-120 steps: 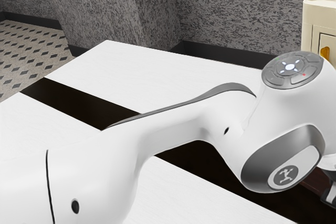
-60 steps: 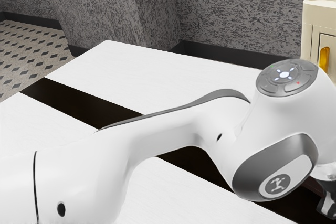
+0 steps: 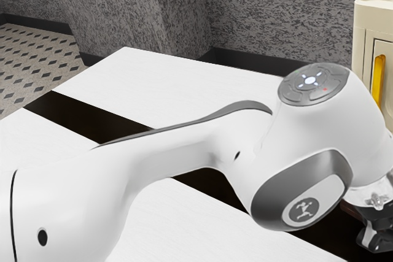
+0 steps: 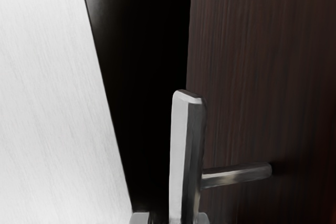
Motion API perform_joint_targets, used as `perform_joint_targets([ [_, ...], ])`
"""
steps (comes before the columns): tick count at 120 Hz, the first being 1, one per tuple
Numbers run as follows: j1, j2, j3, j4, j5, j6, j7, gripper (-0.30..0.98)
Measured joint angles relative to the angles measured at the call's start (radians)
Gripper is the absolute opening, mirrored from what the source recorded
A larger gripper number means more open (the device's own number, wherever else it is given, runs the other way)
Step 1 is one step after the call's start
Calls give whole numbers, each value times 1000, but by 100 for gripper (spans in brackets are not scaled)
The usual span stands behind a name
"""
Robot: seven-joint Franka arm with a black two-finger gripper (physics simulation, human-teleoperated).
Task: Pull the drawer handle with one arm to open the drawer
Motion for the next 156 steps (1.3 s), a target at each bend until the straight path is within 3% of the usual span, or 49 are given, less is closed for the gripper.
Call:
perform_joint_targets([
  [49, -23, -127, -9, -157, 10, 31, 8, -3],
  [117, -75, -219, -16, -273, 91, 55, -9, -3],
  [156, -95, -305, -41, -363, 170, 56, -43, -3],
])
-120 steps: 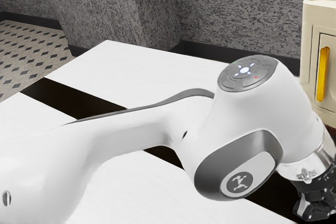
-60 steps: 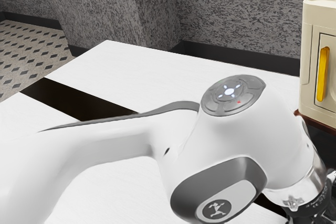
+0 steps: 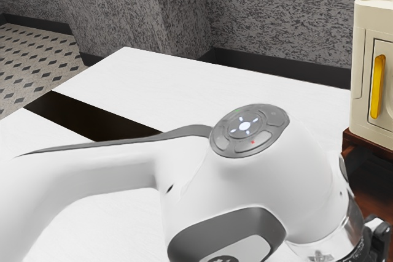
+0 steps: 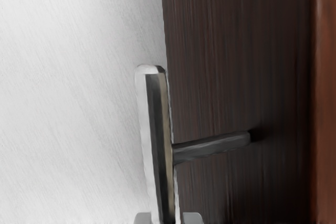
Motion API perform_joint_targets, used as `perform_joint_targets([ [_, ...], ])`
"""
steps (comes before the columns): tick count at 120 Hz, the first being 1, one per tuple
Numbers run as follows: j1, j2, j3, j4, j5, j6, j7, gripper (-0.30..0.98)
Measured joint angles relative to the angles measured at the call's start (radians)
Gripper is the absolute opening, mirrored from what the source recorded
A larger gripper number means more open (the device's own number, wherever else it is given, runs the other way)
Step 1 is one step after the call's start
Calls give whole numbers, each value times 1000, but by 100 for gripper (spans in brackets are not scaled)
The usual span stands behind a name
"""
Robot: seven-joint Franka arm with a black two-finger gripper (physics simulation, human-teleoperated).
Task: Pull the drawer handle with one arm to open the drawer
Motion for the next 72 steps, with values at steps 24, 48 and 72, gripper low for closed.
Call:
perform_joint_targets([
  [24, -6, -61, -7, -64, 23, 0, -15, -3],
  [48, 10, -104, -27, -103, 41, 0, -27, -3],
  [72, 22, -118, -47, -115, 53, -2, -36, -3],
])
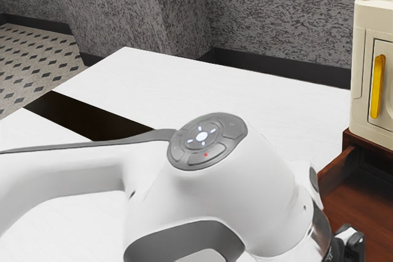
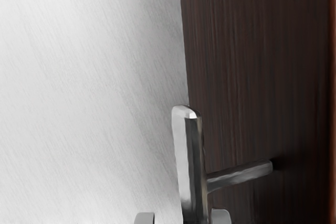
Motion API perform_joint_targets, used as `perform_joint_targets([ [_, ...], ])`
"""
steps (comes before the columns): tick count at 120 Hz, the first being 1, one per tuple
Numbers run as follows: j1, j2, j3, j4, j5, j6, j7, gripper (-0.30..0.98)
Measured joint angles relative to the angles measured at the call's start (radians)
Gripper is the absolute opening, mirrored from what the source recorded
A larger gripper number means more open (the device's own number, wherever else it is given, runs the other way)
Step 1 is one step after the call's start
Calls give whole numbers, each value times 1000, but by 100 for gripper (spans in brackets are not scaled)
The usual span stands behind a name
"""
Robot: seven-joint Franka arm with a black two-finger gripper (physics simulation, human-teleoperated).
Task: Pull the drawer handle with one arm to open the drawer
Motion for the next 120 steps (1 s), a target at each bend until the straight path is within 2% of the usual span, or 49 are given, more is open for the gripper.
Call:
perform_joint_targets([
  [33, 47, -36, -54, -42, 0, 12, -16, -3],
  [57, 56, -33, -60, -43, 3, 12, -19, -3],
  [85, 51, -23, -58, -29, 62, 16, -5, 2],
  [120, 50, -7, -58, -11, 74, 19, 15, 9],
])
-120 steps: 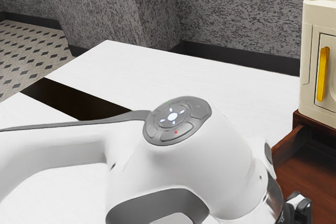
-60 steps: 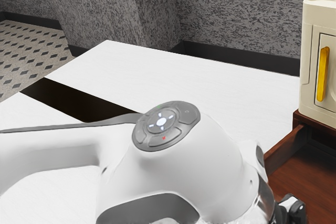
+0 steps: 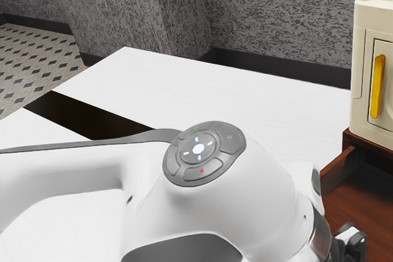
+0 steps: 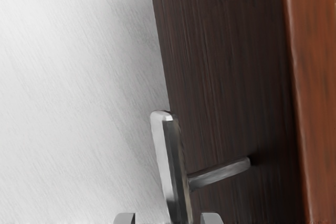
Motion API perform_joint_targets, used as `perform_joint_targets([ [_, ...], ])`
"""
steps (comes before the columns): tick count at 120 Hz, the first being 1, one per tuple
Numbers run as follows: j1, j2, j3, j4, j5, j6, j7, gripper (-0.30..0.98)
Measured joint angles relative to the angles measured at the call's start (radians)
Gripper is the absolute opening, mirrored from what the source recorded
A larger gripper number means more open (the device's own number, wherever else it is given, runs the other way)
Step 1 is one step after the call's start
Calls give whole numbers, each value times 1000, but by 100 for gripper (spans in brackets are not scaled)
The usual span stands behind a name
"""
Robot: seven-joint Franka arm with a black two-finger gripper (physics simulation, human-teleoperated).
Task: Pull the drawer handle with one arm to open the drawer
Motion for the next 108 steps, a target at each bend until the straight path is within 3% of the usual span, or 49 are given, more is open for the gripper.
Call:
perform_joint_targets([
  [41, 13, 13, 1, 103, 32, -26, 35, 12],
  [54, 68, 47, 8, 317, 29, -152, 66, 13],
  [61, 149, 48, 13, 445, 26, -284, 92, 23],
  [69, 314, 34, 6, 566, 11, -439, 120, 35],
  [77, 531, 14, -13, 585, -36, -558, 147, 44],
  [86, 760, 9, -115, 553, -80, -655, 175, 52],
  [93, 812, 10, -141, 517, -102, -709, 191, 56],
  [108, 828, 8, -150, 467, -171, -782, 198, 61],
])
